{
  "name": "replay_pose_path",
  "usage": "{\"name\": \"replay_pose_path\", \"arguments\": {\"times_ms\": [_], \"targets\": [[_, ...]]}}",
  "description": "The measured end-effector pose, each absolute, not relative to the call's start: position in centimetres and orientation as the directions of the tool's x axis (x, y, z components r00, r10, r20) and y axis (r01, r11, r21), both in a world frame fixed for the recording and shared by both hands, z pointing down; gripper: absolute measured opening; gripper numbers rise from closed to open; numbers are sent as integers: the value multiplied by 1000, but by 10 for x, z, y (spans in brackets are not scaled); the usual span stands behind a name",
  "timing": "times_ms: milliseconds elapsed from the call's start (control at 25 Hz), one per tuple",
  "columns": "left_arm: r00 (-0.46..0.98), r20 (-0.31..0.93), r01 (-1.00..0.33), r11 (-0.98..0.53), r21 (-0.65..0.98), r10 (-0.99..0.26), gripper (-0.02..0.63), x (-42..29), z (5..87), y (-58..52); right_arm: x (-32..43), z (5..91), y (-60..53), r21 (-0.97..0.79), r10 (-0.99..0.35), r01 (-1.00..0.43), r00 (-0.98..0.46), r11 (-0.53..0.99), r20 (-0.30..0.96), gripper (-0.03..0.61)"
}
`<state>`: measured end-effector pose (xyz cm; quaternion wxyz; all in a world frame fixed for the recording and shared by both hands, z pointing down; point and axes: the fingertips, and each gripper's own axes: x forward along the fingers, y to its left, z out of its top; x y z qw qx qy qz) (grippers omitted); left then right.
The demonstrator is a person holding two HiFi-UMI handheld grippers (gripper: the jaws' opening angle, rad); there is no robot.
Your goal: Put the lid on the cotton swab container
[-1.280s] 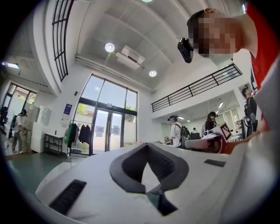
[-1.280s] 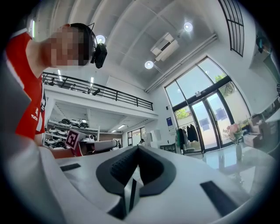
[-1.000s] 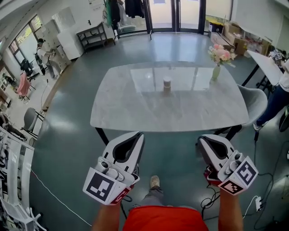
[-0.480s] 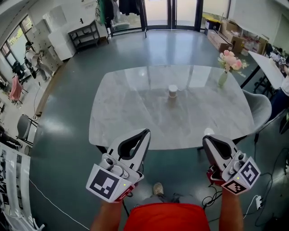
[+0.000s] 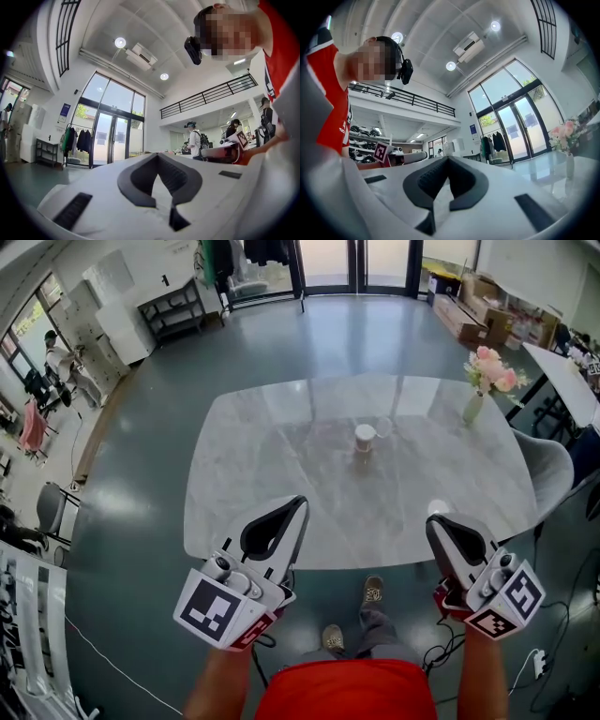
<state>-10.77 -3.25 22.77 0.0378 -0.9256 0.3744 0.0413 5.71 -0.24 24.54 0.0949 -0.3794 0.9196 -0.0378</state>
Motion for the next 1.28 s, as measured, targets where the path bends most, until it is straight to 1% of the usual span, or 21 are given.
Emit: {"name": "replay_pose_path", "arguments": {"times_ms": [200, 440, 600, 920, 1200, 1280], "targets": [[709, -111, -704, -709, -46, -697, 17, -102, 232, -69, 60, 250, -45, -128, -685, -673, -714, 729, -148, 18], [697, -90, -717, -695, -60, -712, 17, -92, 244, -117, 71, 255, -102, -111, -667, -658, -731, 745, -142, 18], [689, -78, -725, -685, -73, -721, 17, -75, 249, -143, 87, 263, -138, -121, -650, -639, -750, 760, -123, 18], [680, -99, -733, -673, -97, -727, 17, -56, 265, -194, 102, 288, -204, -136, -607, -594, -791, 793, -84, 18], [662, 13, -746, -661, -81, -750, 17, -42, 303, -241, 112, 317, -250, -115, -604, -598, -797, 793, -20, 18], [667, 71, -738, -670, -77, -742, 17, -41, 320, -252, 110, 329, -263, -131, -611, -606, -792, 785, -1, 18]]}}
